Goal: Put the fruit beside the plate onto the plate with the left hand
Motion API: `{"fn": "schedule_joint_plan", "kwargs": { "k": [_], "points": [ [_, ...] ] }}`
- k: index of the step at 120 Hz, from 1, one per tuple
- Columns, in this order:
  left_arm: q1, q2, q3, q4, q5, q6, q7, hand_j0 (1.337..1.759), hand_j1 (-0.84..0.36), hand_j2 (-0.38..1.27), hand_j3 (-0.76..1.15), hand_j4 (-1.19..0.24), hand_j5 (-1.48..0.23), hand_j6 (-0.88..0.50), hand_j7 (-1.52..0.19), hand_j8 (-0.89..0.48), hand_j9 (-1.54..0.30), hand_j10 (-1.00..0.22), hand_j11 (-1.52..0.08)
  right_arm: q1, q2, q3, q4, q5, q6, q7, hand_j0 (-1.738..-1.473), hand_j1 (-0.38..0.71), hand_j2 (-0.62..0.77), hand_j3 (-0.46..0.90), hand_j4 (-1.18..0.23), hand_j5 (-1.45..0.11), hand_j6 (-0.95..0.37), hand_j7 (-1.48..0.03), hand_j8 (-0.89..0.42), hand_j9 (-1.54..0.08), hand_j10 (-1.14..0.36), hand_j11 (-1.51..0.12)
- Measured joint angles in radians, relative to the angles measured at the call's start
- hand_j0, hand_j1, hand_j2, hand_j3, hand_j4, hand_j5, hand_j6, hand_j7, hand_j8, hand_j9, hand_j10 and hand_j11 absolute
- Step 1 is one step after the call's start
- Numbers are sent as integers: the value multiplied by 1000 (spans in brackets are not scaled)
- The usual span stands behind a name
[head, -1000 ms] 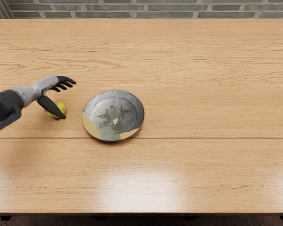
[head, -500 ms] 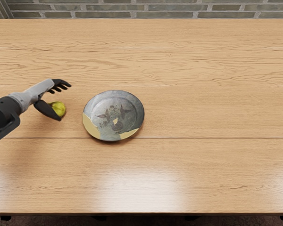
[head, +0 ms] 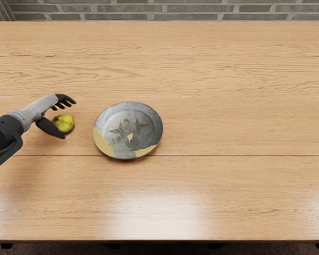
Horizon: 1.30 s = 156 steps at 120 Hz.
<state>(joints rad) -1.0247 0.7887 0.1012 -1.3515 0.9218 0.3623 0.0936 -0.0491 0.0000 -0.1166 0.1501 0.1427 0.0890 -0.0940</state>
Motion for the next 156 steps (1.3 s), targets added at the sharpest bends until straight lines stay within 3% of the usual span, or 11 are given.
{"fn": "schedule_joint_plan", "kwargs": {
  "k": [54, 102, 156],
  "points": [
    [0, -9, 20, 27, 1, 6, 0, 1658, -219, 102, 0, -481, -624, -454, -621, -481, -621, -483, -621, 0, 0, 0, 0, 0, 0, 0, -1658, -307, -7, 0, -35, -45, -35, -45, -35, -45, -35, -45],
    [-9, -9, 21, 24, -1, 3, 2, 1653, -317, 202, 0, -553, -821, -320, -798, -354, -794, -568, -796, 0, 0, 0, 0, 0, 0, 0, -1658, -307, -7, 0, -35, -45, -35, -45, -35, -45, -35, -45],
    [-82, -12, 21, 7, -17, -3, 2, 1652, -317, 189, 0, -544, -814, -313, -793, -346, -788, -558, -791, 0, 0, 0, 0, 0, 0, 0, -1658, -307, -7, 0, -35, -45, -35, -45, -35, -45, -35, -45]
  ]
}}
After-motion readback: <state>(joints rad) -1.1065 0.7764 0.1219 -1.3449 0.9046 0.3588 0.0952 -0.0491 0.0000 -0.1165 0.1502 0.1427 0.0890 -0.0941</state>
